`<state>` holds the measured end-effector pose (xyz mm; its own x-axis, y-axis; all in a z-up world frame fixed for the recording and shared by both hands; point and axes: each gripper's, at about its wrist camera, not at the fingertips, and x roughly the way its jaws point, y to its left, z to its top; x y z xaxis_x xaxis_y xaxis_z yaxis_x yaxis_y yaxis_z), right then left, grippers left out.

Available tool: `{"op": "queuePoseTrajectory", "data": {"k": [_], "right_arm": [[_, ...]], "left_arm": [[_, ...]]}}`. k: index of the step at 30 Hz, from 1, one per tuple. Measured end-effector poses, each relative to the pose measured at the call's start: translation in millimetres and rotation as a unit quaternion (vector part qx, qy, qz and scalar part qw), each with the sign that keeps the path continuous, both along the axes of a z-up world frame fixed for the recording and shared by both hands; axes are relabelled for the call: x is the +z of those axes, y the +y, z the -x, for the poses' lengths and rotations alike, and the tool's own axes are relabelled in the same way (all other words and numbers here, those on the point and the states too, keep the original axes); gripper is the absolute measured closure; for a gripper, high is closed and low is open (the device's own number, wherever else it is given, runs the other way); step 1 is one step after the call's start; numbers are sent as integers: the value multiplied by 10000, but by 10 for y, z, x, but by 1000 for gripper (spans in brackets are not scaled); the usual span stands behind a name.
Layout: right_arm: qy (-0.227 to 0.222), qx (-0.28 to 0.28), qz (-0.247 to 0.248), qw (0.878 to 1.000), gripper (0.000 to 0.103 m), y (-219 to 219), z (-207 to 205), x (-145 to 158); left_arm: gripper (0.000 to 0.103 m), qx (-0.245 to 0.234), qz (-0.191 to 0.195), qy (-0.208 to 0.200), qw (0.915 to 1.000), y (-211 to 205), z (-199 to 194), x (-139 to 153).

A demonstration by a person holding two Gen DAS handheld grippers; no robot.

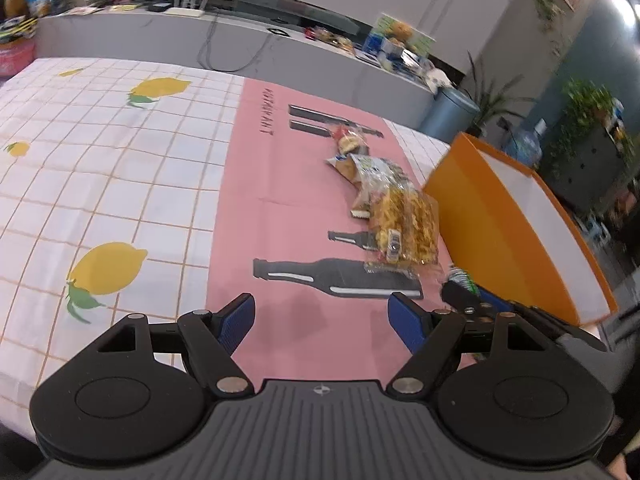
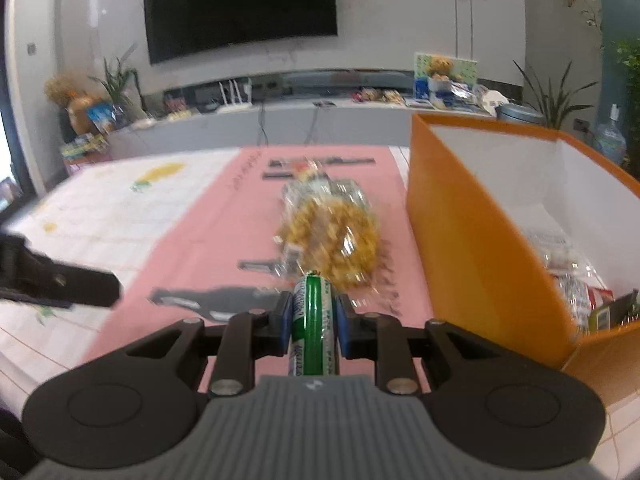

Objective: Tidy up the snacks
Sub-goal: 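Lift the green tube with right tool while left tool grasps yellow pasta bag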

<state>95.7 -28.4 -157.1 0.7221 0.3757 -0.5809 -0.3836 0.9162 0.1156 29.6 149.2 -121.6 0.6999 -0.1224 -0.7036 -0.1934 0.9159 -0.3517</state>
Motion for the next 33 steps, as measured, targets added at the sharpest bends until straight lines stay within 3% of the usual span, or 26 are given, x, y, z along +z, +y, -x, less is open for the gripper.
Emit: {"op": "queuePoseTrajectory", "data": {"k": [4, 13, 17, 21, 26, 29, 33], "right_arm": [[-283, 116, -428, 9986, 83, -143, -2, 290], [-839, -289, -1060, 9904, 83, -774, -62, 817], [-862, -655, -1476, 9831, 83, -1116, -99, 907], [-771, -1054, -1645, 9777, 83, -1358, -149, 900], [-744, -1210, -1849, 9724, 83, -1498, -161, 898], [-687, -1270, -1868, 9717, 83, -1502, -163, 883], [-614, -1297, -1885, 9715, 83, -1476, -185, 867]], "left_arm": [[14, 47, 146, 144, 9998, -36, -126, 3], [14, -533, -11, 40, 9986, -398, -565, 41], [14, -656, -261, 55, 9975, -644, -782, 28], [14, -1176, -295, -166, 9925, -905, -988, -49], [14, -1049, -1086, 78, 9885, -1189, -1299, -224], [14, -638, -1434, 278, 9872, -1222, -1426, -322], [14, -500, -1114, 439, 9915, -1211, -1514, -398]]}}
